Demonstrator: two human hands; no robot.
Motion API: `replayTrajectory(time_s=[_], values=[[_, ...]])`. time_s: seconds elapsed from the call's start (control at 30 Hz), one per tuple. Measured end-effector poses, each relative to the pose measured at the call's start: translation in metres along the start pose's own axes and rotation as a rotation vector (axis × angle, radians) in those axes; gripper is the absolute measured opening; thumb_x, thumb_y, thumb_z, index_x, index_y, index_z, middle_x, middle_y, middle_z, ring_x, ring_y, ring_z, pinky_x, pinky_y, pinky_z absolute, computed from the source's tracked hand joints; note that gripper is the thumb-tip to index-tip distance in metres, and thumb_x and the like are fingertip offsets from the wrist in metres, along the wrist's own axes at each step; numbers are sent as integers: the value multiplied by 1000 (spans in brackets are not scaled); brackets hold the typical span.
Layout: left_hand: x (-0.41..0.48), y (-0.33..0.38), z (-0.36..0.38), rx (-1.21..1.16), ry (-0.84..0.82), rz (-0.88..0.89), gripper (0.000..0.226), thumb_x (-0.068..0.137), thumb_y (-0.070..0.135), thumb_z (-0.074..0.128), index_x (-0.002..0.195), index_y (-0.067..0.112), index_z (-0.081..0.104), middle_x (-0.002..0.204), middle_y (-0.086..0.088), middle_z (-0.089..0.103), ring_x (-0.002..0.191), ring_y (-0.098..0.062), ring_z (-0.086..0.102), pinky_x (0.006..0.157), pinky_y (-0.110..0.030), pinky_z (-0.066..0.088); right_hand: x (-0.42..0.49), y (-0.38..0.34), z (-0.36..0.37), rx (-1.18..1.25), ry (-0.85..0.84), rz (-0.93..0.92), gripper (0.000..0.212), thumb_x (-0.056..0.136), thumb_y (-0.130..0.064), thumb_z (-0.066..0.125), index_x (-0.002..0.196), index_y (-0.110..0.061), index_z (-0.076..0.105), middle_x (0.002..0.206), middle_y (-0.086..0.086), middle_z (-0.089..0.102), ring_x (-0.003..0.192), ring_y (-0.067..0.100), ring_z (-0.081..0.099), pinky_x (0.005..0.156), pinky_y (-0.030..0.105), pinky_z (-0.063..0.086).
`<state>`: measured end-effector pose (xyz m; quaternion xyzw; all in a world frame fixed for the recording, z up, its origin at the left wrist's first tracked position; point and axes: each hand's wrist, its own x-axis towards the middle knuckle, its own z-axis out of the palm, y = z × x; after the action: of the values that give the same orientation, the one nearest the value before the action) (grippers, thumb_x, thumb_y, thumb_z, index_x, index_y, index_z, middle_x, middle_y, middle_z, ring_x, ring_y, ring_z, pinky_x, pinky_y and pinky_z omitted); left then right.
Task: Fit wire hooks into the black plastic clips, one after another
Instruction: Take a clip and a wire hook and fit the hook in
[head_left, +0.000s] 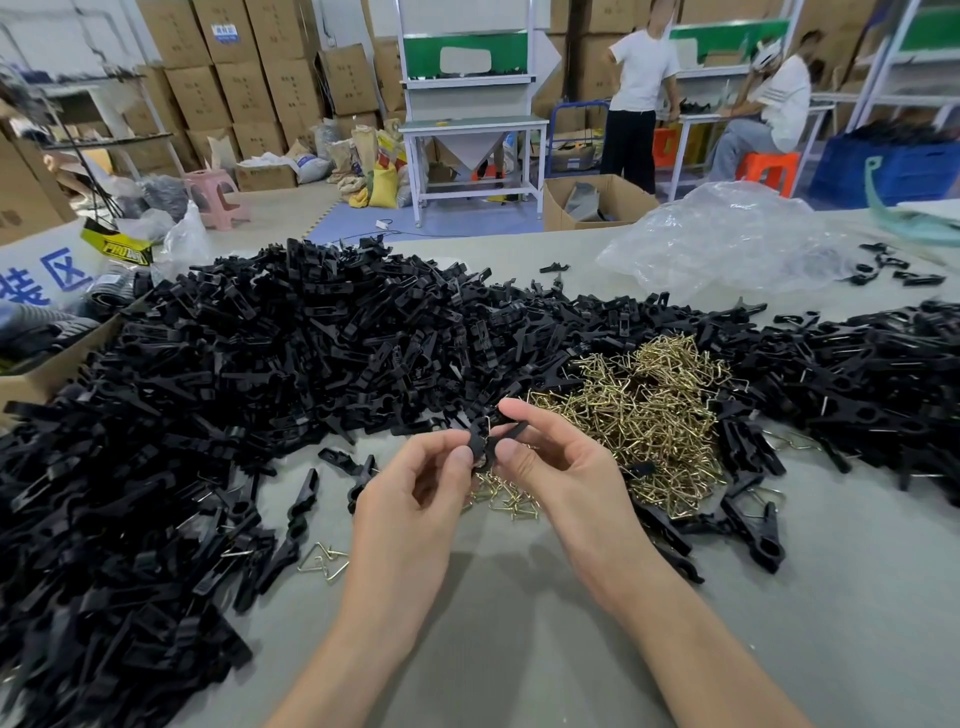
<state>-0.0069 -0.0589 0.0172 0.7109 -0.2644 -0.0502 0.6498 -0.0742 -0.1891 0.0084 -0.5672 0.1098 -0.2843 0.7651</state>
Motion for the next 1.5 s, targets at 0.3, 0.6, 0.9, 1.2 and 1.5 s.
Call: replayTrajectory(time_s=[0.3,0.6,0.9,1.2,1.5], values=[[0,-1,-1,-9,-11,13,14,97,19,63,97,32,70,88,15,75,85,-4,71,73,-14,52,-2,0,0,-41,-19,18,37,91,1,68,119,-22,71,98,-2,76,92,9,71,84,20,55],[3,2,-2,-89,-105,-58,21,101,16,54,106,26,71,95,10,77,80,-12,73,69,-20,56,3,2,-2,33,12,37,46,77,-22,75,122,-24,70,105,2,78,102,15,73,89,24,56],[9,-1,-7,-64,-73,-76,26,96,14,63,111,35,66,103,16,74,96,-3,69,83,-20,55,6,4,-3,126,22,95,45,75,-16,74,120,-19,71,105,7,78,98,16,73,80,24,58],[6,2,-9,5,-164,-43,49,98,-3,50,92,40,72,97,6,76,80,-7,66,69,-17,52,2,2,-3,228,-95,242,41,82,-4,70,123,-11,70,116,17,72,104,24,72,89,34,60],[7,3,-9,-144,-159,-121,31,101,10,52,93,33,72,99,2,76,86,-10,69,74,-25,56,1,2,-4,148,-97,200,37,94,2,61,128,-13,65,106,6,76,97,18,74,80,27,59]])
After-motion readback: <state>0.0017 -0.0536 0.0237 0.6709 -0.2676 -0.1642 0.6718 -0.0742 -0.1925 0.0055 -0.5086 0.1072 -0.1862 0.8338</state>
